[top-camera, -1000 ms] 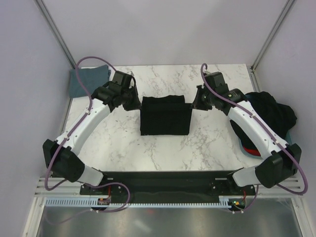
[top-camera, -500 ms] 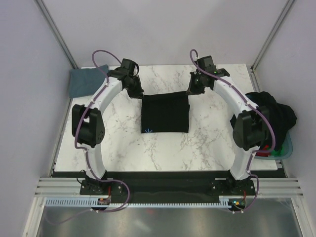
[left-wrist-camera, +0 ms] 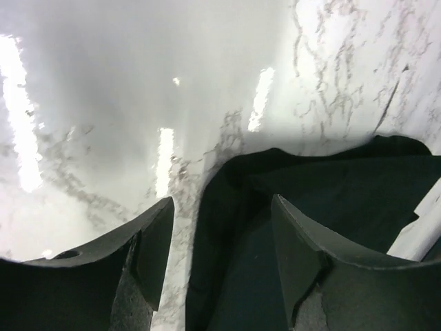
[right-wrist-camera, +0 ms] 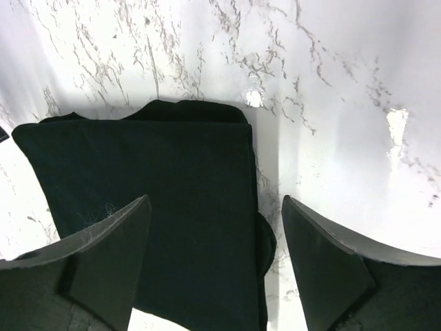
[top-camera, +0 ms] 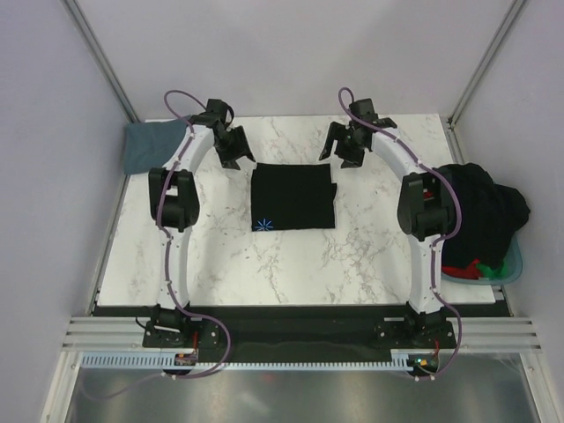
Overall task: Fold and stack the t-shirts
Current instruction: Fold the tshirt, then neatly place the folded tshirt to the corner
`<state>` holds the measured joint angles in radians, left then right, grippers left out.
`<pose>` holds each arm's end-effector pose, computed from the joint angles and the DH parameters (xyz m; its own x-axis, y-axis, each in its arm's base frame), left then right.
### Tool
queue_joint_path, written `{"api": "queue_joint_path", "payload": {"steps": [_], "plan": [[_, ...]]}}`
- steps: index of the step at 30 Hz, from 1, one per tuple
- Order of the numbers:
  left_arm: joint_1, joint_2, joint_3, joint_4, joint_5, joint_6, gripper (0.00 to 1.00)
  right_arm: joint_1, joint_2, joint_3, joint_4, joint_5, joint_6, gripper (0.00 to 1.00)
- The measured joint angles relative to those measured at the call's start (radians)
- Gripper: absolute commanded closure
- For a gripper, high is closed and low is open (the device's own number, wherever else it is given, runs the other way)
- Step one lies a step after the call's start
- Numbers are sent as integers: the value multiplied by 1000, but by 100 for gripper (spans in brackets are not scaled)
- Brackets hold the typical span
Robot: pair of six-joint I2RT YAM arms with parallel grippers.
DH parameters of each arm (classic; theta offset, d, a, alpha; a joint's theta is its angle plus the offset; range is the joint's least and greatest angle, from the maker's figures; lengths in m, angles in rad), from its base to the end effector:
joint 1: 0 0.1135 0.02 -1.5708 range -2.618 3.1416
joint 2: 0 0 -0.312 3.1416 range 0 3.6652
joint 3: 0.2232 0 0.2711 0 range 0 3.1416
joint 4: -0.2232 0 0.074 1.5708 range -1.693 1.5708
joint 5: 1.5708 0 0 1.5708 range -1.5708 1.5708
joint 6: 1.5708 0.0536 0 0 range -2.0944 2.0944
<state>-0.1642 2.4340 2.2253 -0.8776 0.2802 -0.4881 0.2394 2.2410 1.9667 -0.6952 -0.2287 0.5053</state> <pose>0.5763 -0.1105 0.2092 -0.9043 -0.3070 -0.2966 -0.1584 0.8866 -0.4346 0.5372 0.1436 0.2401 -0.8731 0.2722 -0.4045 0.0767 0.8960 0.4374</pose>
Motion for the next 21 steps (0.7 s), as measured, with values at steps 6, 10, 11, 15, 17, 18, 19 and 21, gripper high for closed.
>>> {"api": "queue_joint_path", "payload": {"steps": [6,10,11,15,17,18,19,21], "plan": [[10,-182,-257,43,-42,24,26,-6,-130,-163,46,16,-8,16],[3,-369,-524,159,-27,44,21,-6,-383,-501,103,-4,2,16],[2,-404,-579,199,-14,47,21,-4,-450,-584,112,-11,8,16],[-2,-454,-718,351,44,56,19,17,-674,-825,153,-37,39,16],[-2,-448,-756,409,71,56,19,38,-769,-905,157,-47,52,16],[-2,-442,-768,430,80,56,19,48,-809,-933,161,-54,57,16],[-2,-435,-772,449,90,56,19,58,-845,-955,159,-61,61,16],[-3,-414,-769,492,98,56,20,67,-908,-985,156,-71,68,16]]}}
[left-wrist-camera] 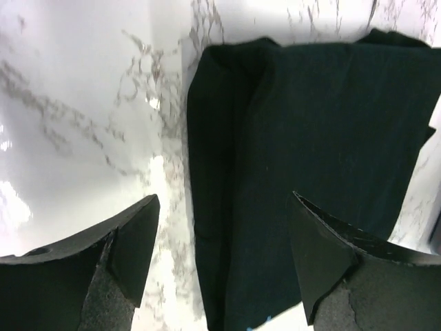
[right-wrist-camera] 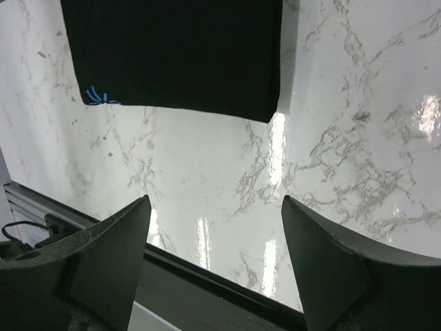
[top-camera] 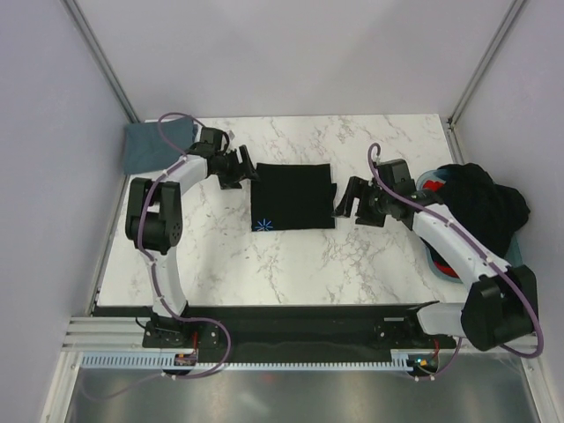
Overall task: Fold and stack the t-shirts
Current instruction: Neatly place the folded tshirt to the corner
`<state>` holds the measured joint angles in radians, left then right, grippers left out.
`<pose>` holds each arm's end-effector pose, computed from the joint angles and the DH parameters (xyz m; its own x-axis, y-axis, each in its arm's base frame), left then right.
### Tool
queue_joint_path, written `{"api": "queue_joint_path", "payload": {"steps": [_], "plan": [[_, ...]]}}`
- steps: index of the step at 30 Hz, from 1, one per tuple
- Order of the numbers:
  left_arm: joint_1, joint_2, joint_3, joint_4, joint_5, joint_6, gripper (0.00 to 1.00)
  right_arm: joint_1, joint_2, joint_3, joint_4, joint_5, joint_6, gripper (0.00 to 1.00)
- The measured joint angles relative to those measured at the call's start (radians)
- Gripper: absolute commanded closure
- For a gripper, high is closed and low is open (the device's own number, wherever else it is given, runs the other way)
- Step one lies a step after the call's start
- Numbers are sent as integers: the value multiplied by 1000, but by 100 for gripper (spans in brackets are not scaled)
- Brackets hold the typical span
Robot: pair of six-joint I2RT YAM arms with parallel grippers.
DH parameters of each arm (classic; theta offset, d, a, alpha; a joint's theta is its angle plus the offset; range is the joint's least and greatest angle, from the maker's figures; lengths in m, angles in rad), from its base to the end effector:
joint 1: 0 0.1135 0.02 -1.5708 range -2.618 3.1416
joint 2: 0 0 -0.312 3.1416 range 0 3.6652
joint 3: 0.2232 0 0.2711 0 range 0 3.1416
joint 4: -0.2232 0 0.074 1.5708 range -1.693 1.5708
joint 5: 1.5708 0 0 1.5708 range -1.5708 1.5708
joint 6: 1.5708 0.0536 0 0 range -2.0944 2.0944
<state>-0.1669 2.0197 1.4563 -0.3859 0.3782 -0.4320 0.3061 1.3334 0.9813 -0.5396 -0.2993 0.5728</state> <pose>0.4731 -0.0998 0.2035 -0.8815 -0.2461 -0.4031 -0.0029 0.8563 -0.5164 0.2757 0.1037 0.2845 -0.8753 0.2665 -0.4035 0.0118 0.8459 0.5332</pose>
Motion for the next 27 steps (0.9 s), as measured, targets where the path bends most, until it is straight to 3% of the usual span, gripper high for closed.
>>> {"api": "queue_joint_path", "payload": {"steps": [4,9,16,17,18,21,27], "plan": [[-3,87,57,41,12,0,26,2,-90,-24,-19,-4,0,16],[-5,176,144,64,24,-3,46,4,-156,-42,-56,-4,-2,16],[-23,213,164,99,51,-8,64,4,-177,-84,-81,-4,-9,16],[-26,216,164,101,53,-9,68,4,-177,-90,-82,-4,-9,16],[-29,217,164,103,55,-9,81,4,-176,-96,-82,-4,-10,16],[-34,227,164,108,76,-18,98,4,-173,-109,-82,-4,-11,16],[-37,227,196,46,61,-2,98,4,-170,-130,-81,-12,-14,16]]}}
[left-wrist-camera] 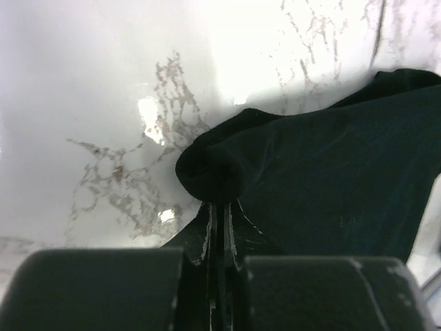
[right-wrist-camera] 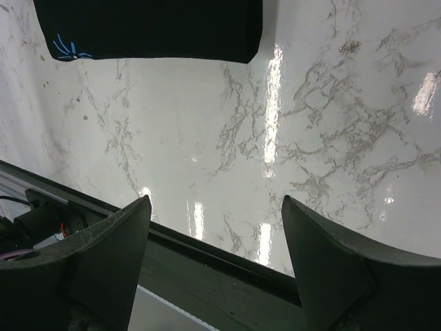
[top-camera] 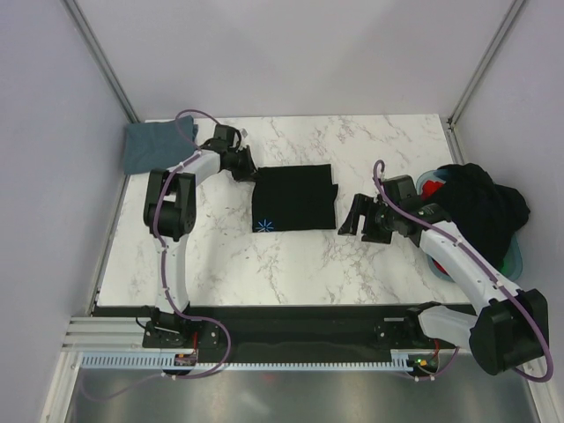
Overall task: Fold and stack the t-shirts
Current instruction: Neatly place the folded tshirt to the corner
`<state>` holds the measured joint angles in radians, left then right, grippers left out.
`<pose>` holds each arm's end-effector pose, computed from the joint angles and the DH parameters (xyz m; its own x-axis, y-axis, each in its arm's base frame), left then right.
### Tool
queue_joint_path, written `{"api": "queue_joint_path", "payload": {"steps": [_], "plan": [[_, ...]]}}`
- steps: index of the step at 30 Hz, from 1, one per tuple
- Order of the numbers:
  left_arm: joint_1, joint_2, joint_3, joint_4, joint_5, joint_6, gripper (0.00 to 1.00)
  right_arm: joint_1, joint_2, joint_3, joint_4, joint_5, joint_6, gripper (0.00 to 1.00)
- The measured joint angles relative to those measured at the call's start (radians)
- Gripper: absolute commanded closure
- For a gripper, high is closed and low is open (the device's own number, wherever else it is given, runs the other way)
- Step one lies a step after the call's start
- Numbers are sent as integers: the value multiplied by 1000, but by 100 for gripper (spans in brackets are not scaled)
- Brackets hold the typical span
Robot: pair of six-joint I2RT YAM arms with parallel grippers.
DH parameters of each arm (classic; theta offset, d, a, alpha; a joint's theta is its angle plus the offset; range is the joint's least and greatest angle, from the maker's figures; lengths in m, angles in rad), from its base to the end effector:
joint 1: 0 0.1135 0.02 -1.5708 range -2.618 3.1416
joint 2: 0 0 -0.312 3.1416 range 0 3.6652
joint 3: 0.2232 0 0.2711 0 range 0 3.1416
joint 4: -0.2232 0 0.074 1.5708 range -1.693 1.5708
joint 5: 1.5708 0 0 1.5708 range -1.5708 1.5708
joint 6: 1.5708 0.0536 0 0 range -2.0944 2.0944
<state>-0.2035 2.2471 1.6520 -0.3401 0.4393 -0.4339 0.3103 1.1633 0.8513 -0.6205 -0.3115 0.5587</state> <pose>0.5248 -0.1316 0.1597 -0.8959 -0.2036 -0.3948 0.0590 0.8263 -0.5601 0.2244 0.0892 0.2755 -0.8947 0.2430 -0.3748 0.0115 0.8513 0.5246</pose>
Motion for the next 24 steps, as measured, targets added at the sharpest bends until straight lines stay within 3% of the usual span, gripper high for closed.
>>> {"api": "queue_joint_path", "payload": {"steps": [7,13,24], "plan": [[15,-15,108,-179,-167,130,98,0,-16,-4,-27,-7,-18,16],[108,-50,206,-276,-330,203,98,0,-75,2,-75,-19,-30,16],[292,-66,446,-343,-358,282,98,0,-196,8,-148,-58,-32,16]]}}
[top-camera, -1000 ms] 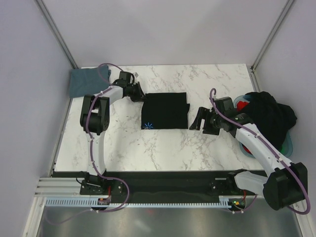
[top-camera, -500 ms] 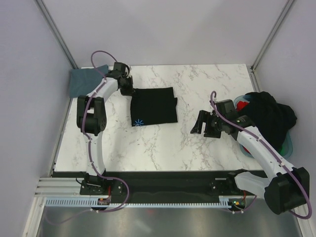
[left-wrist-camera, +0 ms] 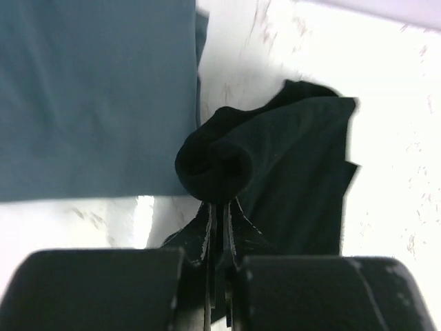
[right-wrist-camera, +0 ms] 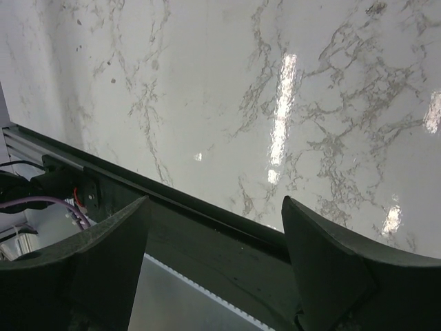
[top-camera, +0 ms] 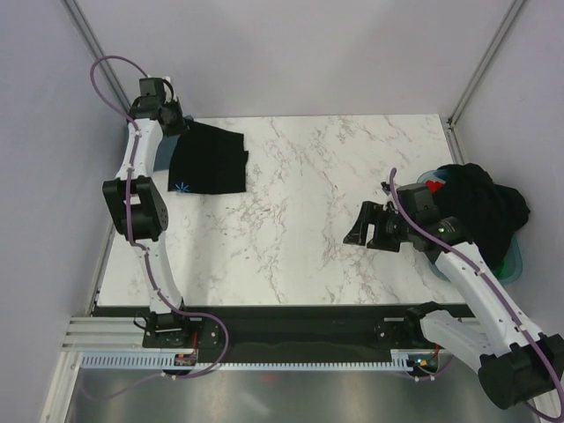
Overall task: Fold and stack the t-shirts
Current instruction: Neatly place the folded tshirt to the corner
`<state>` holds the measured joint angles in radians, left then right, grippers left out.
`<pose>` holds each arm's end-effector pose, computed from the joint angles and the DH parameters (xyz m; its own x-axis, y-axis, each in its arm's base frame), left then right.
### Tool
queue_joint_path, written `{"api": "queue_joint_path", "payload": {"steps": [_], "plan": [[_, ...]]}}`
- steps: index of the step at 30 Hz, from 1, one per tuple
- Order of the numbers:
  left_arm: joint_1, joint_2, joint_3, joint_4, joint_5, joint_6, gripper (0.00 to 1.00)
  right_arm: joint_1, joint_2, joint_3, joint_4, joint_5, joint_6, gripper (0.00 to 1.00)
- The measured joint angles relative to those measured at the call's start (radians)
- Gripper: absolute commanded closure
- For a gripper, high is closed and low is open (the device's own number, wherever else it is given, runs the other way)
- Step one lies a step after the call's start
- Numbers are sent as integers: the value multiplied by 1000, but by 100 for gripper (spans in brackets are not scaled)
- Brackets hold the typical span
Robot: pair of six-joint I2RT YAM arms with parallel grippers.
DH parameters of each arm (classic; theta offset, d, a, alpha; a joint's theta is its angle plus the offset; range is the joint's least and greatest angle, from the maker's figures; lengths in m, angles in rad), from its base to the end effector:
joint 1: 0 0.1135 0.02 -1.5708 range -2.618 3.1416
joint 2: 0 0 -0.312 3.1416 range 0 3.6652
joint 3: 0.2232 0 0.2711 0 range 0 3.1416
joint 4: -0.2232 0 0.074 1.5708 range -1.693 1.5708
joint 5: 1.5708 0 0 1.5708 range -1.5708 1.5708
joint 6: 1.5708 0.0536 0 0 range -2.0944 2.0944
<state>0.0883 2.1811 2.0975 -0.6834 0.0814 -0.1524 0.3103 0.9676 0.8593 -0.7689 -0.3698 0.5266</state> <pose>0.5572 0.0450 0.3185 -0.6788 -0.2120 -0.7031 -0.1342 0.9771 -0.1651 0.1765 0.0769 0.3062 -0.8867 0.2078 -0.4130 -0.0683 0.8246 0.5616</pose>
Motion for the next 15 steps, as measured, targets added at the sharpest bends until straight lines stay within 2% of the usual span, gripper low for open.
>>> {"api": "queue_joint_path", "payload": {"steps": [5,15], "plan": [[-8,-1,108,6,-26,89,98,0,-53,0,-27,-8,0,15],[3,-10,116,3,-55,146,98,0,-86,-2,-52,-18,-19,15]]}}
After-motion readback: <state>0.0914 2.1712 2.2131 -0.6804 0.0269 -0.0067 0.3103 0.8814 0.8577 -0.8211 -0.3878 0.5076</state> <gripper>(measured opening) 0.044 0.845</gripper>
